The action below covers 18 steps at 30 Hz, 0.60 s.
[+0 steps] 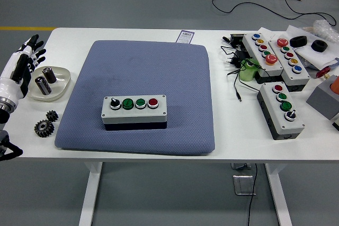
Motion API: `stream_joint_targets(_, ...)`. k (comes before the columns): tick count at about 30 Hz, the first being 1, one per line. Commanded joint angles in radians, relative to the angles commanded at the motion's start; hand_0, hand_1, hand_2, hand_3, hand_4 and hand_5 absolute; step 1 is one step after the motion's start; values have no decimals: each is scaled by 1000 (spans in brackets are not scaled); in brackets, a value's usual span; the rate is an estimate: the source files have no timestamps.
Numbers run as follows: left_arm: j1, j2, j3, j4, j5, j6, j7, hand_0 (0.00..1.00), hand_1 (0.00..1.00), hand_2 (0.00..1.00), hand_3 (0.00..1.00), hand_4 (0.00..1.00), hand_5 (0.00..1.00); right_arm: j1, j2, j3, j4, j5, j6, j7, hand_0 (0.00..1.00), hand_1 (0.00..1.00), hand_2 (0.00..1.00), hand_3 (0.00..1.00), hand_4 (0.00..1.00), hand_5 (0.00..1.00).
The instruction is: Pick up the button,place it on the desk,press the button,press the button
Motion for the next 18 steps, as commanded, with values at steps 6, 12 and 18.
stream_joint_targets(6,57,-16,-60,-30,37,-7,5,865,881,963,958,711,998,6,-2,19,0,-22,1,2,673,658,674,624,310,173)
stream_joint_targets(12,90,-23,-99,-58,60,-6,11,821,857,931,922,706,998,13,-4,29,0,-32,2,7,673,658,674,624,310,173)
stream_joint_targets(18,117,-50,-135,-109,125,15,12,796,834,893,892,741,998,17,-7,28,0,-43,3,6,673,658,674,624,310,173)
